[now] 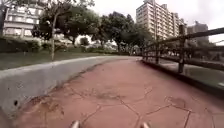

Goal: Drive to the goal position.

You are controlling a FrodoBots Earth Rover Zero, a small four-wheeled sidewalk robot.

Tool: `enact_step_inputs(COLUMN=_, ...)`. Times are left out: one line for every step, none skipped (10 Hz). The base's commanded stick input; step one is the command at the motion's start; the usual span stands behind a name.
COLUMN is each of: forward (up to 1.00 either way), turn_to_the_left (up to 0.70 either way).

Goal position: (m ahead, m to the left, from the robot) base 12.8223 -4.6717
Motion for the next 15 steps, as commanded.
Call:
enact_step_inputs(forward=0.7, turn_to_the_left=0.0)
enact_step_inputs(forward=0.7, turn_to_the_left=0.0)
enact_step_inputs(forward=0.7, turn_to_the_left=0.0)
enact_step_inputs(forward=0.7, turn_to_the_left=0.0)
enact_step_inputs(forward=0.7, turn_to_the_left=0.0)
enact_step_inputs(forward=0.7, turn_to_the_left=0.0)
enact_step_inputs(forward=0.7, turn_to_the_left=-0.1)
enact_step_inputs(forward=0.7, turn_to_the_left=-0.35)
enact_step_inputs(forward=0.7, turn_to_the_left=-0.33)
enact_step_inputs(forward=0.7, turn_to_the_left=-0.23)
enact_step_inputs(forward=0.7, turn_to_the_left=-0.1)
enact_step_inputs(forward=0.7, turn_to_the_left=0.0)
enact_step_inputs(forward=0.7, turn_to_the_left=0.0)
enact_step_inputs(forward=0.7, turn_to_the_left=0.0)
enact_step_inputs(forward=0.7, turn_to_the_left=0.0)
